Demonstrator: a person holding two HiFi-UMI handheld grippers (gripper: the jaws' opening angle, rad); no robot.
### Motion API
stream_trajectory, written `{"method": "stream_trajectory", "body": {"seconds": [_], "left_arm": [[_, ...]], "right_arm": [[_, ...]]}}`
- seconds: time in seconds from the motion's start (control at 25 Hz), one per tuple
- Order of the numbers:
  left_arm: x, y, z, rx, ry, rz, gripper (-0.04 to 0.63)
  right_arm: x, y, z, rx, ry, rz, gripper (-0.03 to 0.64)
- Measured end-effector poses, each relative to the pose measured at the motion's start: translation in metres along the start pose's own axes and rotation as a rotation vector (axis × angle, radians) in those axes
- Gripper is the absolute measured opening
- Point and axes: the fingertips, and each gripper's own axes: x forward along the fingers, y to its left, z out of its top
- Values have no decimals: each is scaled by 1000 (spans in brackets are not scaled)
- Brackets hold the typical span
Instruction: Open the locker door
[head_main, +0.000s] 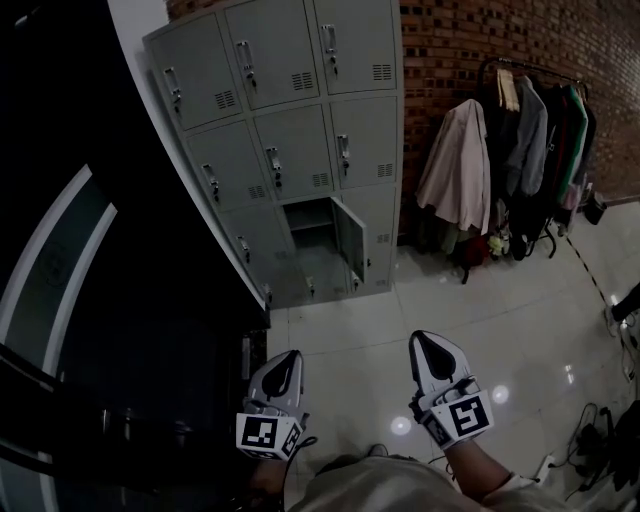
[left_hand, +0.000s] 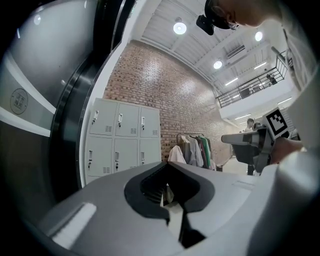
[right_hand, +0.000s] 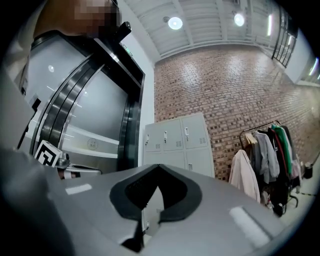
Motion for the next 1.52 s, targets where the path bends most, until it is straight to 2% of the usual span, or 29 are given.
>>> {"method": "stream_trajectory", "body": {"seconds": [0.16, 0.4, 0.52, 0.68, 1.0, 1.12, 1.52], "left_arm": [[-10, -6, 10, 11, 6, -10, 67], [-18, 2, 5, 39, 14, -5, 67], [-21, 2, 1, 47, 18, -10, 66], [-3, -4, -16, 37, 30, -35, 66], [-1, 15, -42, 44, 55, -33, 66], [-1, 19, -41, 57, 57, -35, 66], [-5, 22, -35, 26, 34, -21, 66]], "right_arm": [[-7, 11, 16, -11, -16, 4, 0], [-3, 16, 23, -9, -112, -3, 0], [-3, 18, 4, -11, -54, -3, 0], [6, 3, 9, 16, -159, -32, 0], [29, 5, -21, 38, -151, -45, 0], [35, 7, -16, 27, -155, -38, 0], [34, 8, -6, -6, -157, -22, 0]]}}
